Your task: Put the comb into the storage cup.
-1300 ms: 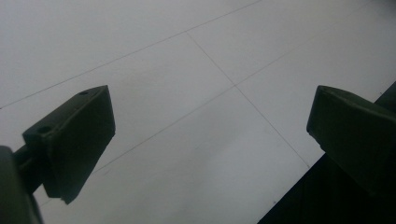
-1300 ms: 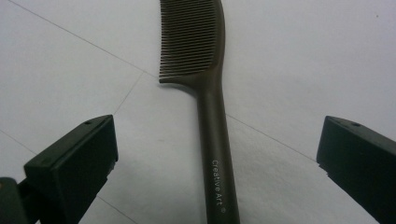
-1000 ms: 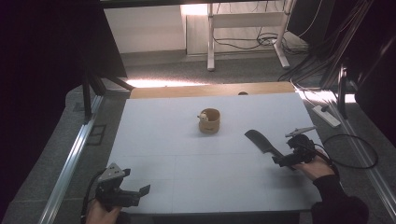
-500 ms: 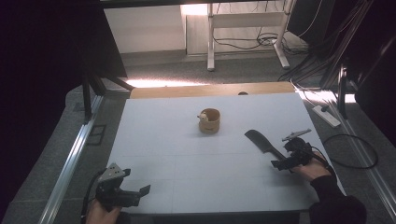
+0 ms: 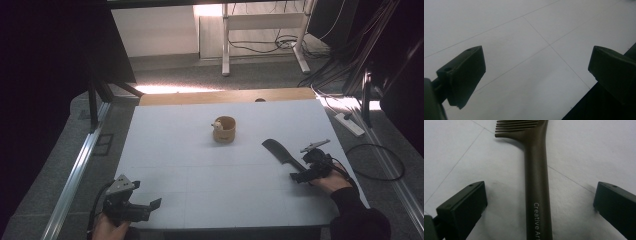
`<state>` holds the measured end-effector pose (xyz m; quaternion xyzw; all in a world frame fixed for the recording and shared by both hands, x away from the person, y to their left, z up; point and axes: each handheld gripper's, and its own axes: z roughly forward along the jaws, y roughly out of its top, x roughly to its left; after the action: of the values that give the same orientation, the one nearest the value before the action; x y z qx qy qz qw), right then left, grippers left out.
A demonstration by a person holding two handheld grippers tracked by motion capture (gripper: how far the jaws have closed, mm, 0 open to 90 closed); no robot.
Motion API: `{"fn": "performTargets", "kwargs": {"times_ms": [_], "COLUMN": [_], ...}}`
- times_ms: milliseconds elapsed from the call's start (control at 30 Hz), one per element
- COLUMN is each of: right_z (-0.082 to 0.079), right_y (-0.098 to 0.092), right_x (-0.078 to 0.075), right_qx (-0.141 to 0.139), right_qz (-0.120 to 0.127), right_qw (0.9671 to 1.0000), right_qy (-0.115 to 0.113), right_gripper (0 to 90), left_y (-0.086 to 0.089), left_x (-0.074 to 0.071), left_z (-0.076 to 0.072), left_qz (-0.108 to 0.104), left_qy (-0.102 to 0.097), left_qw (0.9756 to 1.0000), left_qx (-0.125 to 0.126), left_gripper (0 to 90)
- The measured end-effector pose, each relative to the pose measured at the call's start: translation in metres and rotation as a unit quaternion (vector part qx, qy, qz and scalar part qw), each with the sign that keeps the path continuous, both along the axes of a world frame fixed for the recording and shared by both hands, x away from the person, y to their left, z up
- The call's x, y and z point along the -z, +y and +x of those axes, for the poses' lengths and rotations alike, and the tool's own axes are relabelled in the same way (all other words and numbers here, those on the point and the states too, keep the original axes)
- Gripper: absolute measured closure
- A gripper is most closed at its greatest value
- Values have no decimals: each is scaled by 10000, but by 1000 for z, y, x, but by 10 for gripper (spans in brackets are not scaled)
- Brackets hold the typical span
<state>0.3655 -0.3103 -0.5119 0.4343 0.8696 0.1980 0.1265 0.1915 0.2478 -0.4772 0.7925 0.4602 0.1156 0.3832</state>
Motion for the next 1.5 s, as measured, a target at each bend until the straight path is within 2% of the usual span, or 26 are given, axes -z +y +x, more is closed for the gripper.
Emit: {"fn": "performTargets", "kwargs": {"times_ms": [300,367,400,433,467,500,533,667,700,733,767,867,900,933,1167,1500], "right_z": [3,2,2,1,2,2,2,3,3,3,3,2,2,2,2,1], "right_y": [3,4,4,5,5,5,5,3,2,2,2,4,4,5,5,4], "right_x": [-1,-5,-5,-6,-9,-9,-11,-13,-14,-14,-15,-15,-15,-15,-16,-16], "right_qx": [12,-84,-84,-87,-126,-126,-158,-81,-67,-67,-107,-276,-276,-287,-233,-231], "right_qz": [-109,-78,-78,-72,-69,-69,-42,-30,-23,-23,-28,-48,-48,-75,-42,10], "right_qw": [9999,9998,9998,9998,9997,9997,9997,9998,9999,9999,9998,9995,9995,9995,9996,9997], "right_qy": [121,161,161,173,180,180,164,166,158,158,141,113,113,103,159,114], "right_gripper": [0,105,105,143,267,267,321,443,504,504,588,685,685,721,731,732], "left_y": [0,0,0,-1,-1,-1,-1,-1,-1,-1,-1,-1,-1,-1,-2,-2], "left_x": [0,0,0,0,0,0,0,0,0,0,0,0,0,0,0,-1], "left_z": [0,1,1,1,1,1,1,1,1,1,1,1,1,1,1,0], "left_qz": [27,24,22,16,21,25,33,26,28,33,38,47,50,60,50,108], "left_qy": [3,6,5,5,4,6,7,16,13,10,8,8,9,8,10,-50], "left_qw": [10000,10000,10000,10000,10000,10000,10000,10000,10000,10000,10000,10000,10000,10000,10000,9999], "left_qx": [12,16,16,19,17,20,24,34,34,35,34,38,38,44,16,22], "left_gripper": [22,22,22,22,22,22,22,22,22,22,22,23,23,22,22,21]}}
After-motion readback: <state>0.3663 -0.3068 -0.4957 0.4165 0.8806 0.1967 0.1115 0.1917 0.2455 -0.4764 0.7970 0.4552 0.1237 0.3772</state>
